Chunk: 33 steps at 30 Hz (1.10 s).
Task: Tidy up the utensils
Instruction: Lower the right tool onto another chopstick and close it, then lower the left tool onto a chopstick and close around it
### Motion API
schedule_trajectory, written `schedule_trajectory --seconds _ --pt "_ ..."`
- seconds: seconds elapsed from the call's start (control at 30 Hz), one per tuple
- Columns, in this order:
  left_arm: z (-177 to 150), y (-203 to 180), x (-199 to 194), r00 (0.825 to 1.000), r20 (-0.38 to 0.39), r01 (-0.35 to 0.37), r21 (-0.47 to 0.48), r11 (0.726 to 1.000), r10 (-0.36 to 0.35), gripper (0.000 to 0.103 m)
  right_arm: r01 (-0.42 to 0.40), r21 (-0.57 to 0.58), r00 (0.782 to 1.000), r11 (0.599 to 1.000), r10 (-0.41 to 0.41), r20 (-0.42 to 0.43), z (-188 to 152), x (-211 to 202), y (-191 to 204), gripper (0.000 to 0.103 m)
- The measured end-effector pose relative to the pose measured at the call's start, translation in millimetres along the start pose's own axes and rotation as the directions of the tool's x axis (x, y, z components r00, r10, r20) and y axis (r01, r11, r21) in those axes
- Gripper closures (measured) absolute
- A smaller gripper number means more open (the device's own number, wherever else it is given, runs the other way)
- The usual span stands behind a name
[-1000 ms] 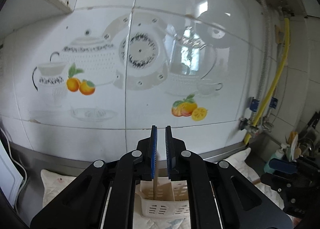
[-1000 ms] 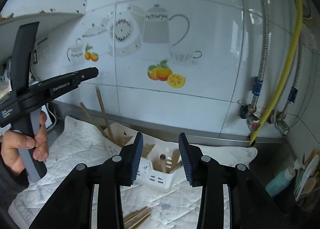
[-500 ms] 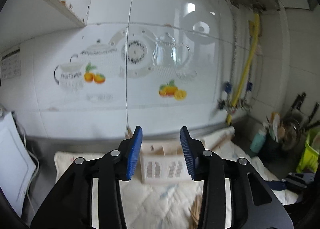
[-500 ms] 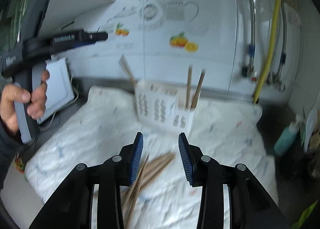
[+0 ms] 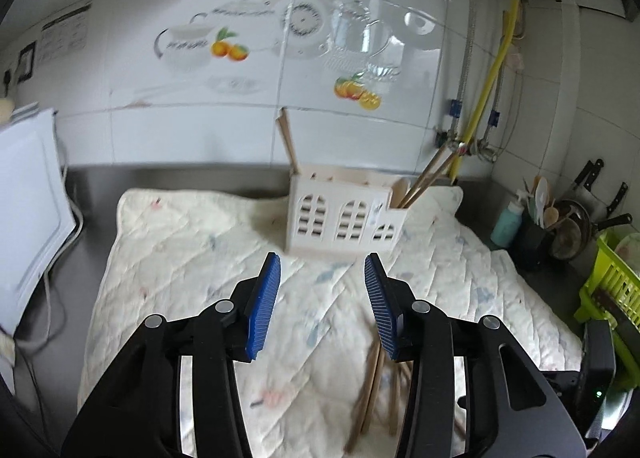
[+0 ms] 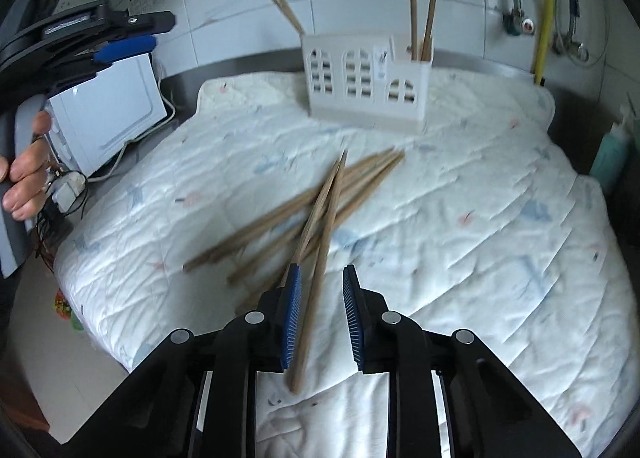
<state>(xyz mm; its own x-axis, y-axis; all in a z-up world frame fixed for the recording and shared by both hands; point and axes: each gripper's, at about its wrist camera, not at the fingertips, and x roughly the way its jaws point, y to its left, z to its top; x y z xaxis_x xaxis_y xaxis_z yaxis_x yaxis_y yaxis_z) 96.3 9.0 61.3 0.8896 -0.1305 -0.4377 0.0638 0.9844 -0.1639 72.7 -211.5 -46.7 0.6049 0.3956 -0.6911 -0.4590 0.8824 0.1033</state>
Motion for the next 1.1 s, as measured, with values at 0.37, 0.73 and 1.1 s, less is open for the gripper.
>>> schedule_trajectory --seconds 0.37,0.73,1.1 --pt "-51.4 8.8 -15.5 0.997 -0.068 -0.027 -0.036 0.999 0.024 0.057 0.011 0.024 0.999 1.0 -0.01 -0.031 -11.9 29.6 3.2 0.089" --pt "-87.6 -17.3 -18.1 0.991 -0.133 -0.002 -0.003 1.0 0.001 0.058 -0.002 0.061 1.0 0.998 0.002 -0.009 -12.7 30.7 -4.9 0.096" --pt "-134.4 -69.0 -4.2 0.965 -0.237 0.099 -0.063 0.993 -0.112 0.06 0.002 0.098 0.998 0.995 -0.008 0.061 -10.8 0.9 -29.6 0.097"
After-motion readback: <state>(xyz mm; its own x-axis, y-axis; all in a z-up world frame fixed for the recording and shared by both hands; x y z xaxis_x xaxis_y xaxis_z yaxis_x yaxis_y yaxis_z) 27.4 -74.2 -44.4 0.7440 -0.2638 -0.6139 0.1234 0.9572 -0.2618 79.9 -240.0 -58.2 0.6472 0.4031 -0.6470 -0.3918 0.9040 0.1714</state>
